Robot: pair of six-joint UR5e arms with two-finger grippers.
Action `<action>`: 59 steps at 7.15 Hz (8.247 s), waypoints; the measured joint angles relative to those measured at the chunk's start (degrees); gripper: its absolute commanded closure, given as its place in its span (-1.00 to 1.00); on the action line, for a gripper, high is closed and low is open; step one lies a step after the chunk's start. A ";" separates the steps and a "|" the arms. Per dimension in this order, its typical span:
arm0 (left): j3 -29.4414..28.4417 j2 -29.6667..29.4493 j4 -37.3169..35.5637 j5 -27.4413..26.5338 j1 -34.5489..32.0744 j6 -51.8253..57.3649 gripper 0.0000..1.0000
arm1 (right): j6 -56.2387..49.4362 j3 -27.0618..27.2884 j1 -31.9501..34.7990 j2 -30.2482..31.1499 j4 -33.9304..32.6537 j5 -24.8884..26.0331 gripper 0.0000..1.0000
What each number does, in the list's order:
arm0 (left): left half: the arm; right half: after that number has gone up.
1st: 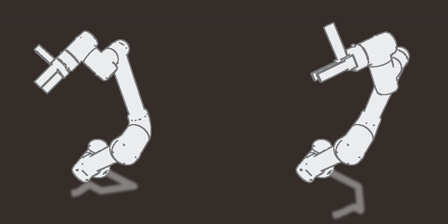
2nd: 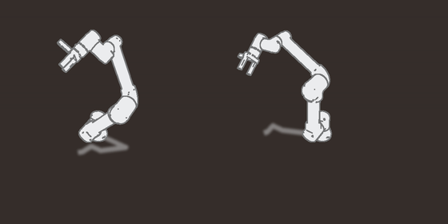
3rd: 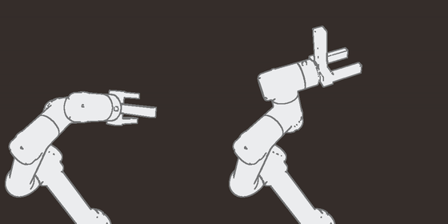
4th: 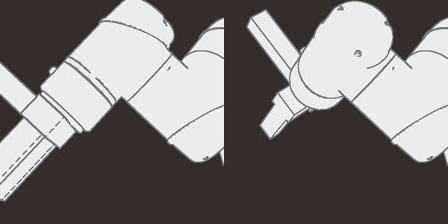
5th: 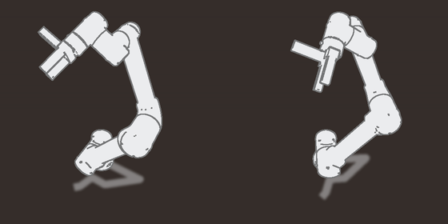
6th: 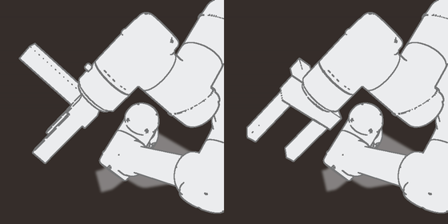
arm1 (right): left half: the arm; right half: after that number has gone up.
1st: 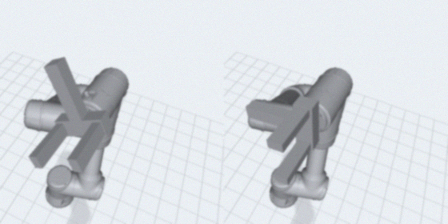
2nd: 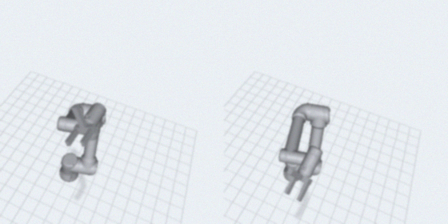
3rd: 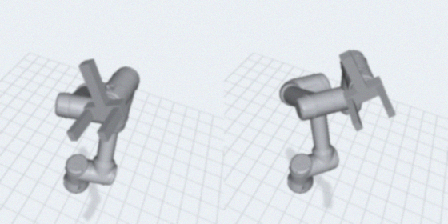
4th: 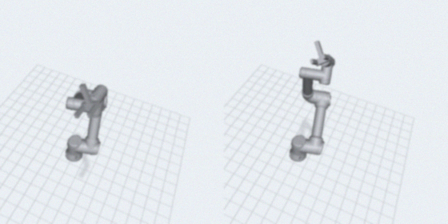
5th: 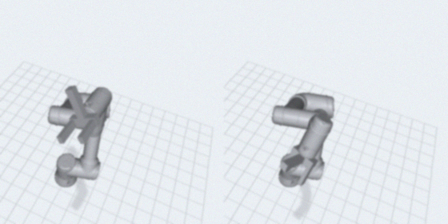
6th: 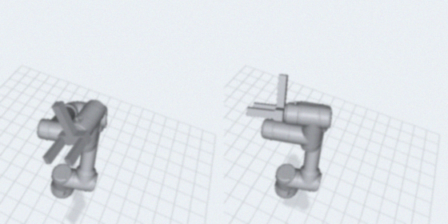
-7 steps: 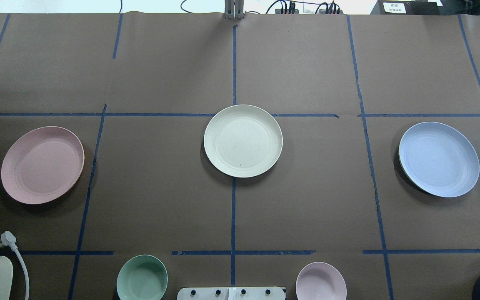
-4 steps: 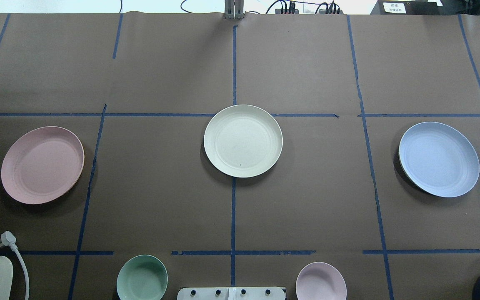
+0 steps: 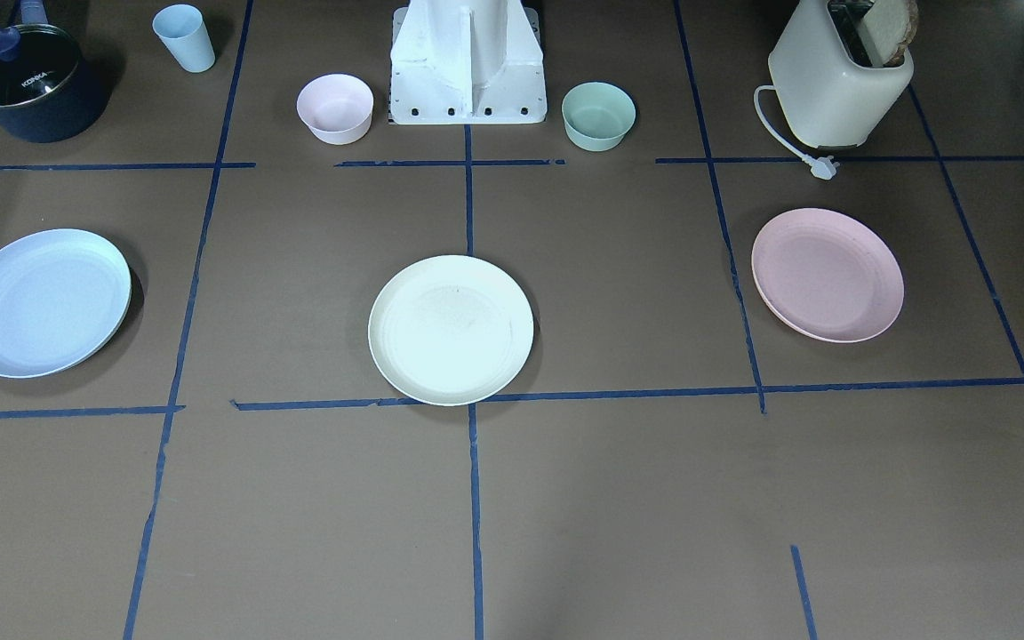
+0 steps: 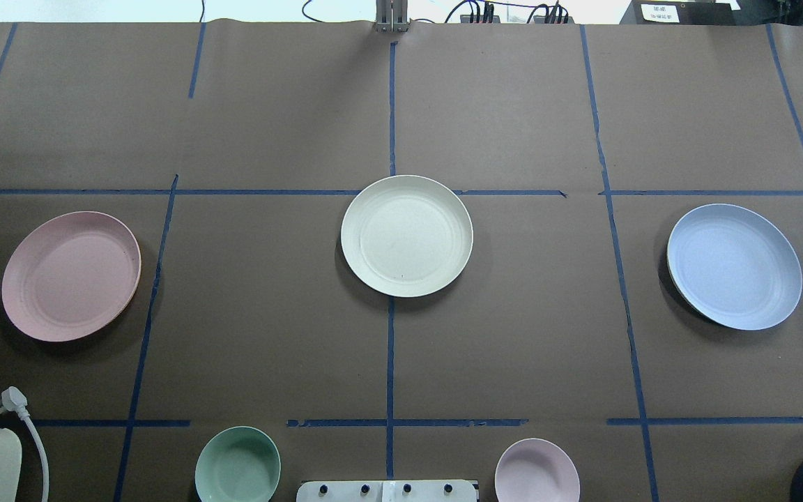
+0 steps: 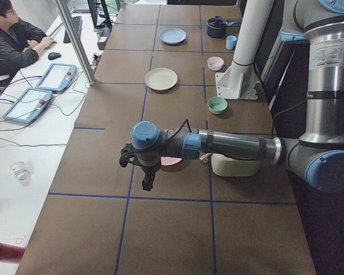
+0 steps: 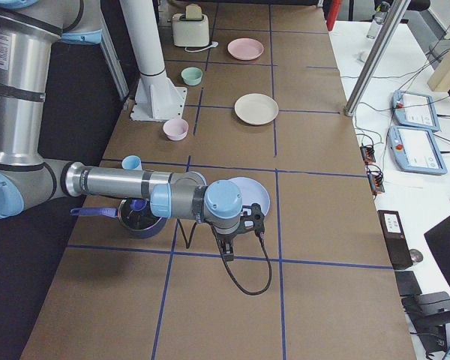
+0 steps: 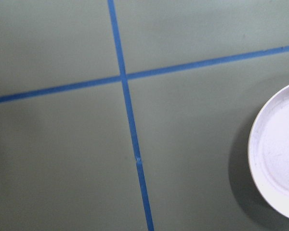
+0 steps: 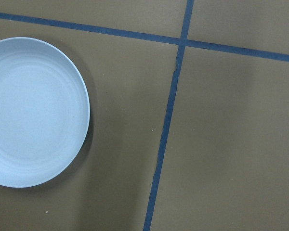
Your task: Stack three plates with pink and blue
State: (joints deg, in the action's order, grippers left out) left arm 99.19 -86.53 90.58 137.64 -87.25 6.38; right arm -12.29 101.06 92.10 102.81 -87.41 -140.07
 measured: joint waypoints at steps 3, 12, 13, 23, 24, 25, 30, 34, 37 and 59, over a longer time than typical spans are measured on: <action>-4.55 1.49 17.57 -0.48 8.91 -19.29 -1.00 | 6.95 -1.05 -3.32 0.18 8.56 -0.13 -1.00; -11.64 2.44 47.40 -11.87 31.51 -62.14 1.00 | 9.11 -1.13 -5.17 0.28 9.45 0.14 -1.00; -11.16 2.48 47.45 -11.45 31.51 -62.31 1.00 | 9.07 -1.13 -5.17 0.29 9.47 0.14 -1.00; -6.26 -36.34 24.00 -25.72 52.23 -97.15 0.72 | 8.64 -1.13 -5.17 0.63 9.62 0.08 -1.00; -8.58 -38.31 23.68 -27.34 53.58 -97.26 -0.98 | 8.64 -1.13 -5.20 0.64 9.60 0.06 -1.00; -9.76 -39.05 23.64 -28.01 54.10 -96.85 -1.00 | 8.66 -1.13 -5.23 0.64 9.59 0.06 -1.00; 1.71 -25.98 15.48 -16.22 43.41 -71.58 -1.00 | 8.60 -1.06 -5.61 0.64 9.73 0.10 -1.00; 17.40 0.71 -0.01 -9.94 21.81 -24.23 -1.00 | 9.12 -1.12 -6.74 0.59 10.24 0.83 -1.00; 11.39 10.52 -2.18 -3.62 1.32 0.09 -1.00 | 9.42 -0.75 -7.23 0.27 10.32 1.02 -1.00; 9.20 11.49 -2.41 -1.06 -3.36 3.91 -1.00 | 70.54 -4.14 -33.11 -12.51 40.27 4.01 1.00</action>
State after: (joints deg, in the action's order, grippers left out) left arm 108.39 -75.04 88.17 136.58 -90.61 10.29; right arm 58.25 96.93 58.99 90.30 -47.14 -136.05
